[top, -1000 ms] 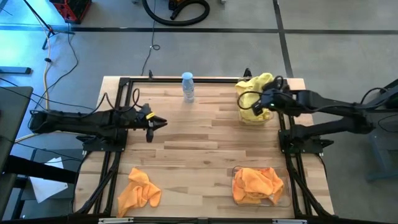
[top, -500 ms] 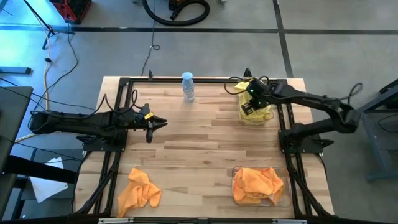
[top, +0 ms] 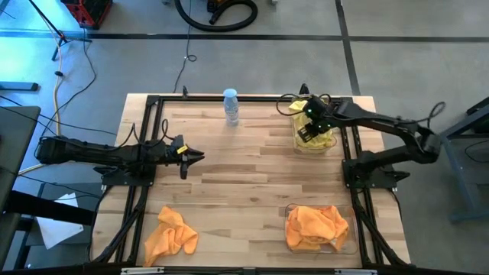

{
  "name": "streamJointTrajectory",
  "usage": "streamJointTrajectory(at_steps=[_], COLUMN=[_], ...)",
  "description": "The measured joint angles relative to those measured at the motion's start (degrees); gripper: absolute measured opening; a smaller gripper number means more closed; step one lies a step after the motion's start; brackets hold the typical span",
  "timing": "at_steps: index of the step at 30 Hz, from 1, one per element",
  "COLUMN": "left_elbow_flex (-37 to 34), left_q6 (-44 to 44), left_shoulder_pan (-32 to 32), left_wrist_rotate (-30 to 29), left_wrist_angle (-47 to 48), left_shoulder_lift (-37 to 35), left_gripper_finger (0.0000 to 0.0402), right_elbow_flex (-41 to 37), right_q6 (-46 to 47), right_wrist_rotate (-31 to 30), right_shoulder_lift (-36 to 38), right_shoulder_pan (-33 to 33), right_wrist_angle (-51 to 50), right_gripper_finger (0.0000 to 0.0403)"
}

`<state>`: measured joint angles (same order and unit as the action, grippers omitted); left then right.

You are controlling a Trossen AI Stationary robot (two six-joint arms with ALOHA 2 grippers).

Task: Sort microfiber towel by color & place in baskets
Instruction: Put the yellow microfiber cloth into the top transparent bin

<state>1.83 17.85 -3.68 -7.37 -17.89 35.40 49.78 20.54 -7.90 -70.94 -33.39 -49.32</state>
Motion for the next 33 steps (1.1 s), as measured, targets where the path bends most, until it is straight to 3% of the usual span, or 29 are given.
streamJointTrajectory(at_steps=[6, 16, 20, 25, 30, 33], left_elbow_flex=[-0.62, -0.62, -0.62, -0.62, -0.62, -0.62], left_q6=[-1.56, -1.57, -1.57, -1.57, -1.53, -1.53], left_shoulder_pan=[-0.02, -0.04, -0.04, -0.04, -0.04, -0.04], left_wrist_rotate=[-0.66, -0.66, -0.66, -0.67, -0.66, -0.66], left_wrist_angle=[-3.92, -4.54, -4.48, -4.43, -4.24, -4.22], left_shoulder_lift=[-0.04, -0.02, -0.02, -0.02, -0.02, 0.00], left_gripper_finger=[0.0055, 0.0055, 0.0055, 0.0055, 0.0055, 0.0055], right_elbow_flex=[4.42, 11.08, 11.28, 11.28, 11.28, 11.14], right_q6=[1.55, 1.95, 1.79, -0.26, 0.00, -0.07], right_wrist_rotate=[1.02, -0.59, -3.67, -4.14, -4.05, -3.42], right_shoulder_lift=[7.31, 13.60, 13.13, 8.41, 0.17, -5.06], right_shoulder_pan=[0.00, 0.02, 0.02, 0.02, 0.00, 0.00], right_wrist_angle=[-6.72, -9.32, -9.57, -9.56, -9.59, -9.95], right_gripper_finger=[0.0181, 0.0182, 0.0137, 0.0017, 0.0024, 0.0005])
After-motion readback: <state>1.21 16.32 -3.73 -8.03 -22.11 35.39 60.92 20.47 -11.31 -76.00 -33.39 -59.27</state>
